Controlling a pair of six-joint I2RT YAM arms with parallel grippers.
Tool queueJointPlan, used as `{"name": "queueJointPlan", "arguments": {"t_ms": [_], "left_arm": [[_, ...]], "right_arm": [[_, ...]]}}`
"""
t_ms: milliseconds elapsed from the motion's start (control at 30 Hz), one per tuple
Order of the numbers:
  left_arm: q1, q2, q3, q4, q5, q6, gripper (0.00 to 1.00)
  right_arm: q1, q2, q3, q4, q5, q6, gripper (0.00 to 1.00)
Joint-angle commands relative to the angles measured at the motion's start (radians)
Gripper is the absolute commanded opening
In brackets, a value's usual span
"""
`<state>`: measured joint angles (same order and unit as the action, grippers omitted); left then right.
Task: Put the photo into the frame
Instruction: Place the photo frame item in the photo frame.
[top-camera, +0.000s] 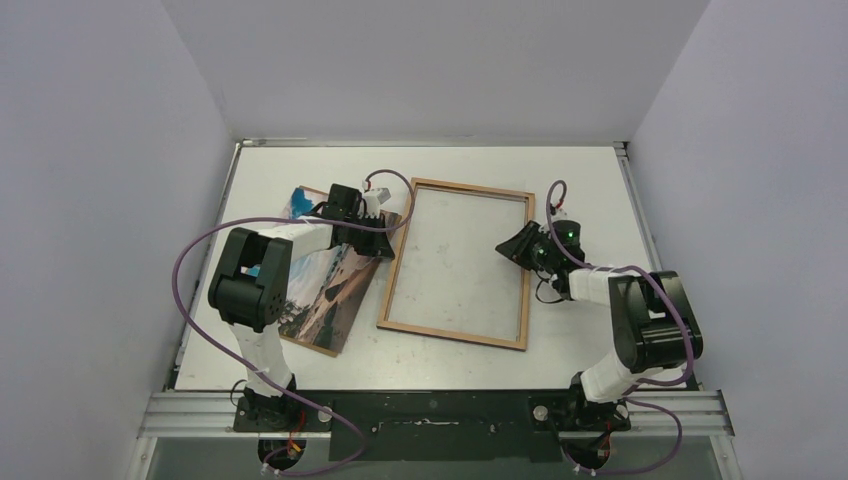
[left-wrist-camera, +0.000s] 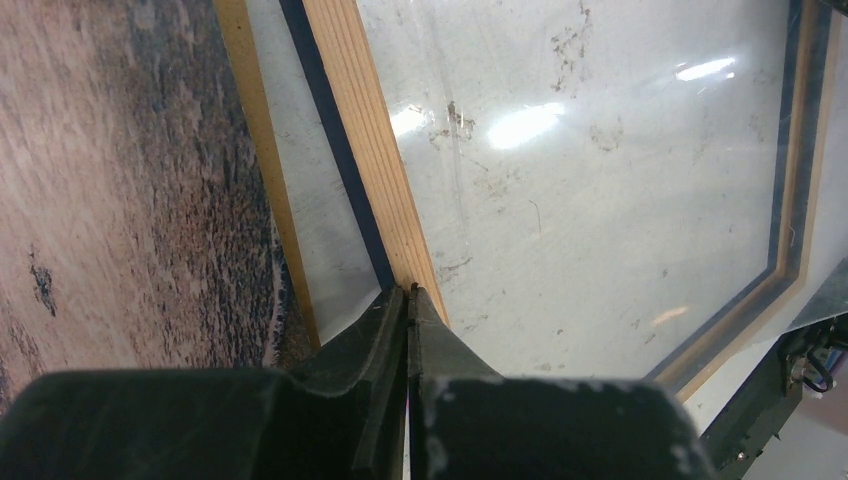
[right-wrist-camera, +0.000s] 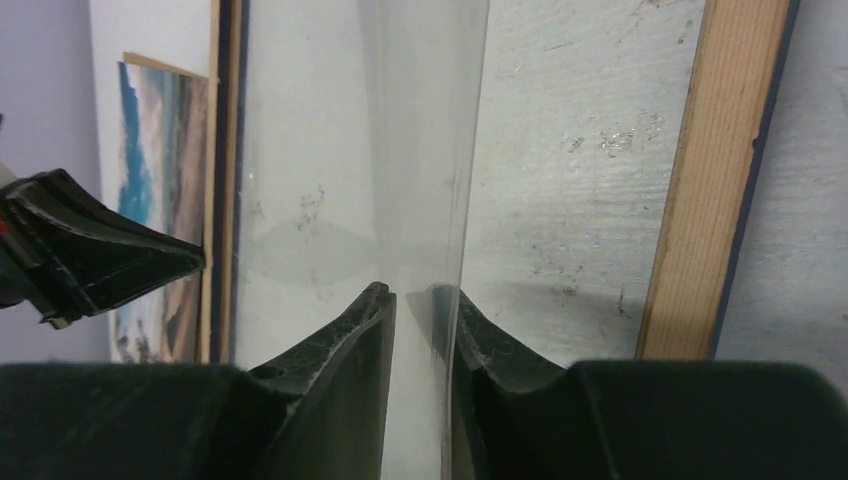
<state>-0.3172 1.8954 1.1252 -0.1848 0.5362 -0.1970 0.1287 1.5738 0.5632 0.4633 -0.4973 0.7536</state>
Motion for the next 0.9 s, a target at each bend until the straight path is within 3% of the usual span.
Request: {"name": "queueJointPlan", "arguments": {"t_ms": [0, 133, 233, 467, 867], "left_arm": [[-0.016, 0.026, 0.009, -0.027, 0.028, 0.014, 0.00], [-0.016, 0.025, 0.007, -0.027, 0.028, 0.015, 0.00], [-0.016, 0.026, 0.007, -0.027, 0.029, 0.013, 0.00], [-0.014, 0.032, 0.012, -0.029, 0.028, 0.012, 0.00], [-0.014, 0.033, 0.011, -0.030, 0.030, 0.014, 0.00]], "right_arm": [[0.061, -0.042, 0.060, -0.080, 0.076, -0.077, 0.28], [0.090, -0.048, 0.074, -0.119, 0.120, -0.101, 0.42], [0.095, -0.055, 0.081, -0.127, 0.132, -0.106, 0.45], [0.099, -0.139, 0.038, -0.035, 0.120, -0.096, 0.18], [0.102, -0.119, 0.016, 0.052, 0.106, -0.048, 0.08]]}}
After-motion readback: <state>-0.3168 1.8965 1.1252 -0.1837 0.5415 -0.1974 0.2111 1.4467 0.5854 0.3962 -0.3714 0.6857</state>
